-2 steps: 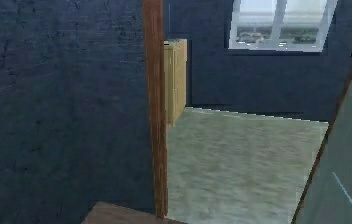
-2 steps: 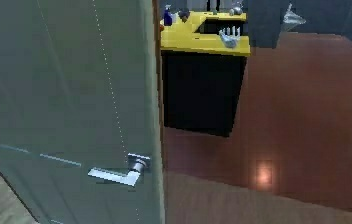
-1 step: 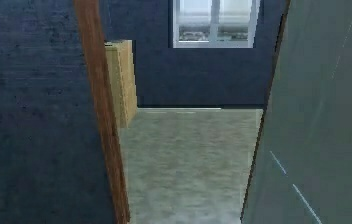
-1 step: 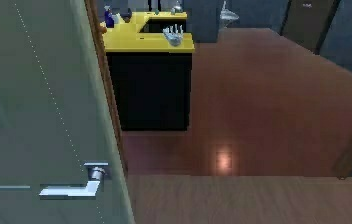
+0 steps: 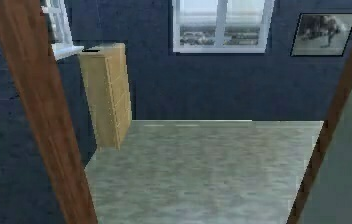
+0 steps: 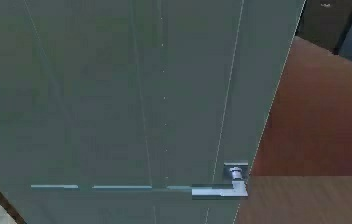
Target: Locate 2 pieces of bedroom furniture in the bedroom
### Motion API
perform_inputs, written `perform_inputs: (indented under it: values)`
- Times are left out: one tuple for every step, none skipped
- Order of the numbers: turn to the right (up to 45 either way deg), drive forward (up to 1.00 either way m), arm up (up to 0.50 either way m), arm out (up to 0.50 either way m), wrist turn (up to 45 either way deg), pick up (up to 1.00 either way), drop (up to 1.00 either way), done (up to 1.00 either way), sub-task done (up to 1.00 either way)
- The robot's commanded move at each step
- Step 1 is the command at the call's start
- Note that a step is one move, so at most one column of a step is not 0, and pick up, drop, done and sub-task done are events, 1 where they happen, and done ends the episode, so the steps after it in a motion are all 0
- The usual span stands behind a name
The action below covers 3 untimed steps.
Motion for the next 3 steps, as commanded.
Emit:
perform_inputs:
  values:
    - [0.0, 0.75, 0.00, 0.00, 0.0, 0.00, 0.00, 0.00, 0.00]
    - [33.0, 0.00, 0.00, 0.00, 0.0, 0.00, 0.00, 0.00, 0.00]
    - [0.0, 0.50, 0.00, 0.00, 0.0, 0.00, 0.00, 0.00, 0.00]
